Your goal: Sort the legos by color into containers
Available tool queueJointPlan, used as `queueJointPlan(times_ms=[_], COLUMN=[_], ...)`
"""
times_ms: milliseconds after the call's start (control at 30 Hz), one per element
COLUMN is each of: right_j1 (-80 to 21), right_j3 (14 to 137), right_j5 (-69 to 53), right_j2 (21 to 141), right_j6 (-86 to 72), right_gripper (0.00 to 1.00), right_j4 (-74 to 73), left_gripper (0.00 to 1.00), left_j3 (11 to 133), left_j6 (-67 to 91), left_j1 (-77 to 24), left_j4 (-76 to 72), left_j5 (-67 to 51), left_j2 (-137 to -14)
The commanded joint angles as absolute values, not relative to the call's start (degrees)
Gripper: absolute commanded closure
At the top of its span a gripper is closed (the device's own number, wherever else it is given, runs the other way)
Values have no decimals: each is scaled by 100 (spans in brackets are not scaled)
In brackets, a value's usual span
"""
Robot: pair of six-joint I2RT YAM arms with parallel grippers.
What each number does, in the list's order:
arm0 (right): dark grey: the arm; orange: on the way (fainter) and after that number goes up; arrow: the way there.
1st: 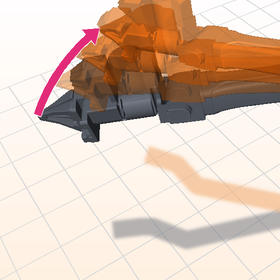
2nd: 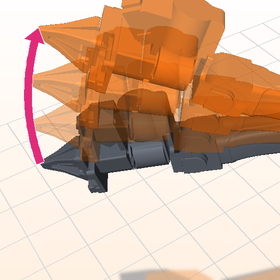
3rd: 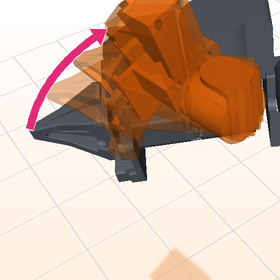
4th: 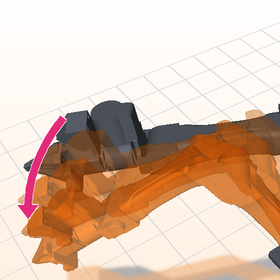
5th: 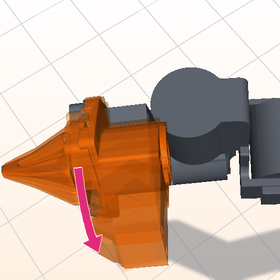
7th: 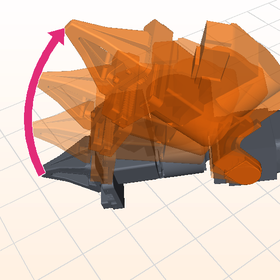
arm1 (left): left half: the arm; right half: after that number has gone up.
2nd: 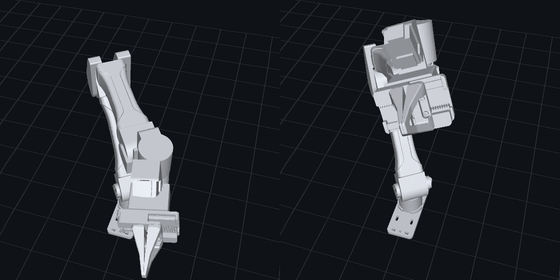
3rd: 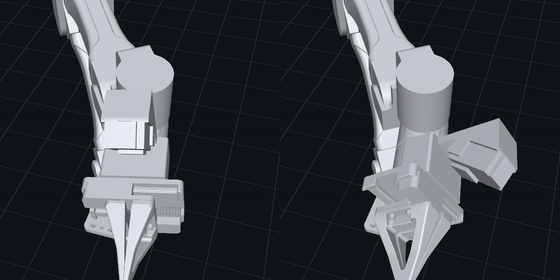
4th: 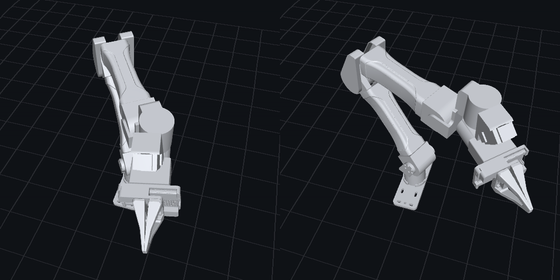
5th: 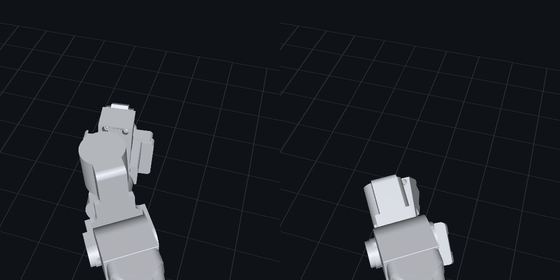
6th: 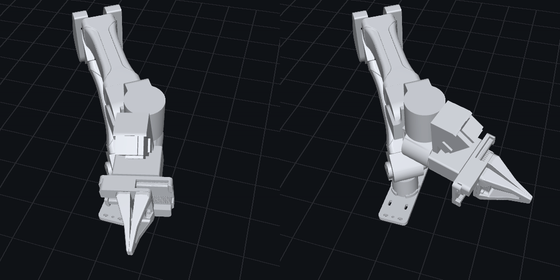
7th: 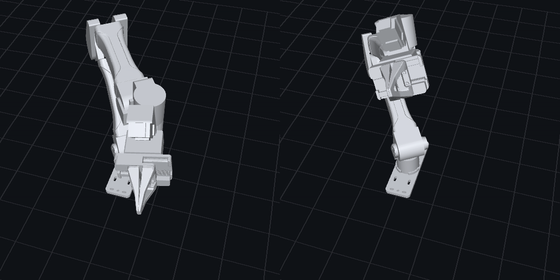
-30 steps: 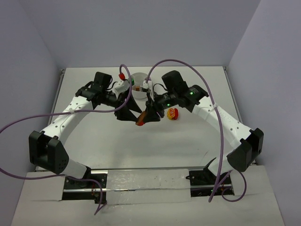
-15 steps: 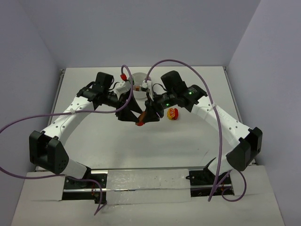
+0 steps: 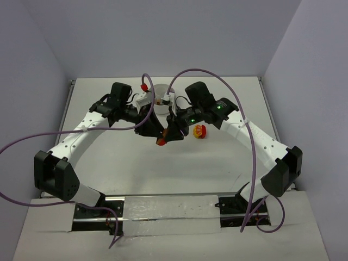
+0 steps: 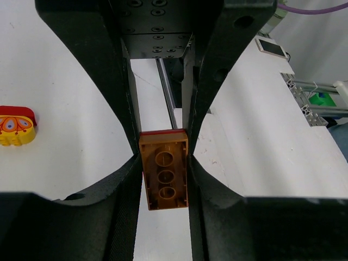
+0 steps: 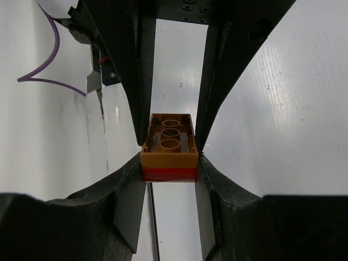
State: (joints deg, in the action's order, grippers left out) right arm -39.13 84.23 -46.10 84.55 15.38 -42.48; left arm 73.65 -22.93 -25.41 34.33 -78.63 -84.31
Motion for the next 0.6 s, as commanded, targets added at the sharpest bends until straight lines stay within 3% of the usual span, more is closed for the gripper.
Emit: queueJointPlan(times_ms=[0, 133, 167, 567], right_j1=[-3955, -3964, -3964, -3953], right_j3=[8613, 8587, 8564, 8216], right_j5=[-4545, -4491, -4460, -4235], right_j2=[8394, 8385, 8362, 8128], right_j6=[1485, 1526, 1552, 1733], right_gripper=[100, 100, 100, 100], right_j4=[-3964, -3979, -3989, -4115], left_gripper=[70, 90, 99, 100], left_j3=[7322, 7313, 7289, 7332], left_j6=[-1829, -1631, -1549, -1628], left_j1=[-2602, -2602, -2586, -1988], left_j4=[2846, 2725, 2678, 2796], left_j5=[-8060, -8024, -7994, -7961], left_j2=[-8288, -8288, -8280, -8192])
